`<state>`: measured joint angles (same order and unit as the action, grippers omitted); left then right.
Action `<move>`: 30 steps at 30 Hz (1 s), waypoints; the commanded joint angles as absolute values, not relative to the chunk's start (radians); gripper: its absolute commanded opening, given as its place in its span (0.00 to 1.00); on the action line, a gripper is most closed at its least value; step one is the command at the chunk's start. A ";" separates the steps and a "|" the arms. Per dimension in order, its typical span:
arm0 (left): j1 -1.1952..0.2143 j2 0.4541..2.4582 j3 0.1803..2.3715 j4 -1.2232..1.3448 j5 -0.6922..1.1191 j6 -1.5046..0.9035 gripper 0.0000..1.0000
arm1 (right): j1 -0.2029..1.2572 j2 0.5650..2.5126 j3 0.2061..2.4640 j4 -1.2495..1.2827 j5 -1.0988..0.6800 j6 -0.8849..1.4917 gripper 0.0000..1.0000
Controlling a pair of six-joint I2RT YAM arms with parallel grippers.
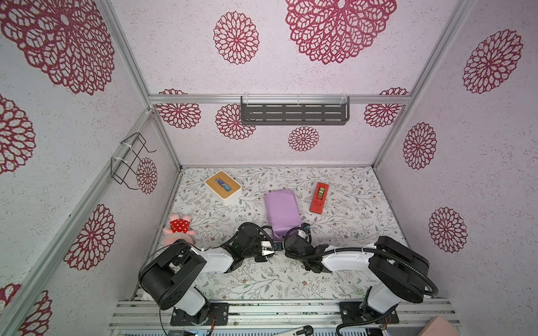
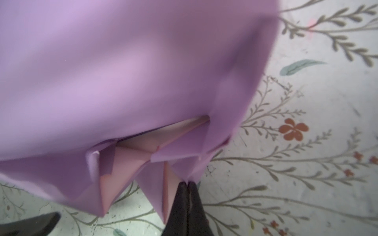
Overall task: Wrap a gift box in wrapping paper
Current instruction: Fifth fold the wrapping paper around the gift box.
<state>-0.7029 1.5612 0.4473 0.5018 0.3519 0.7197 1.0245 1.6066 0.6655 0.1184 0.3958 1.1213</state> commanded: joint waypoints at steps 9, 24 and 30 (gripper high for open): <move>-0.712 1.667 0.474 0.617 0.407 0.851 0.33 | 1.008 1.528 0.622 0.185 0.374 1.193 0.00; -0.722 1.741 0.523 0.612 0.397 0.918 0.28 | 1.001 1.519 0.606 0.221 0.356 1.214 0.00; -0.736 1.759 0.515 0.629 0.382 0.946 0.27 | 1.000 1.516 0.603 0.228 0.354 1.221 0.00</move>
<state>-0.7254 1.7435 0.5148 0.6109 0.3840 0.9054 1.0058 1.5497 0.6022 0.2115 0.3531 1.1904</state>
